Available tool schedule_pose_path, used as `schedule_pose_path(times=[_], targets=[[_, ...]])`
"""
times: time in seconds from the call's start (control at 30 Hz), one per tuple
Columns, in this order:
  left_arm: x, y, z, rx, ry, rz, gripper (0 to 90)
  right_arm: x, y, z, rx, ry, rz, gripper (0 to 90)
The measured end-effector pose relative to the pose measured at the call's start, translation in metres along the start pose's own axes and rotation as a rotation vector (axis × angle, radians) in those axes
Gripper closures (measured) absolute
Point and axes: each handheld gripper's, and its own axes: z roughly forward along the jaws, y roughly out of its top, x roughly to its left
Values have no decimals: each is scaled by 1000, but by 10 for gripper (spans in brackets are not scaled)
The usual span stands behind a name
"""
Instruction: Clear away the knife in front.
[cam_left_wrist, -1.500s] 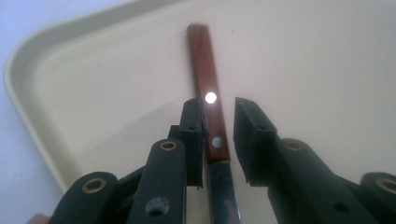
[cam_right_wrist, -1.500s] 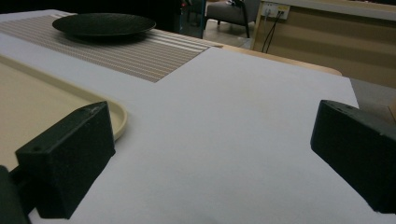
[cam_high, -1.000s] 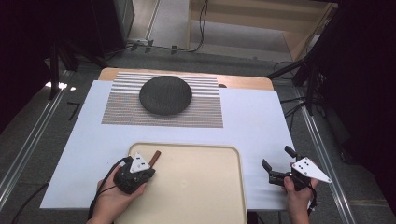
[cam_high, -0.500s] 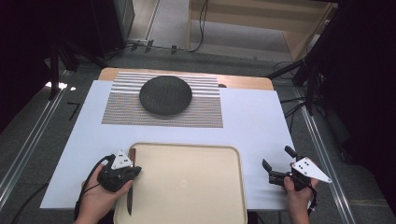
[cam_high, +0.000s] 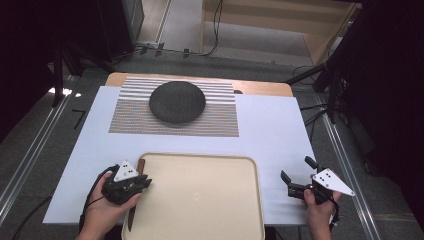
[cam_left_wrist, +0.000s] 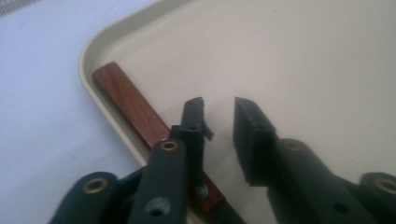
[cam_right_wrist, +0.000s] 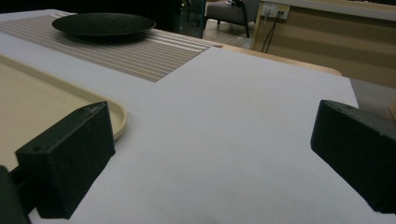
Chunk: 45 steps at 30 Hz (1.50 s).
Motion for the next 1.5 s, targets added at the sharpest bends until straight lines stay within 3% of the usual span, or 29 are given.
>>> schedule_pose_path(times=[0.13, 0.37, 0.43, 0.63, 0.73, 1.0, 1.33, 1.5], targets=[[0, 2, -3, -64, 44, -6, 532, 0, 0, 0, 0, 0, -1, 0], [7, 2, -13, -162, 8, -44, 286, 0, 0, 0, 1, 0, -1, 0], [10, 1, -16, -188, -24, -53, 255, 0, 0, 0, 1, 1, -1, 0], [13, 2, -24, -263, -51, -50, 101, 0, 0, 0, 2, 1, -1, 0], [14, 2, -27, -276, -52, -44, 14, 0, 0, 0, 2, 1, -1, 0], [23, -3, -35, -327, -44, -60, 0, 0, 0, 0, 3, 1, -2, 0], [38, -11, -43, -361, 4, -65, 0, 0, 0, 0, 2, 2, -5, 0], [52, -19, -48, -386, 37, -91, 0, 0, 0, 1, 2, 1, -3, 0]])
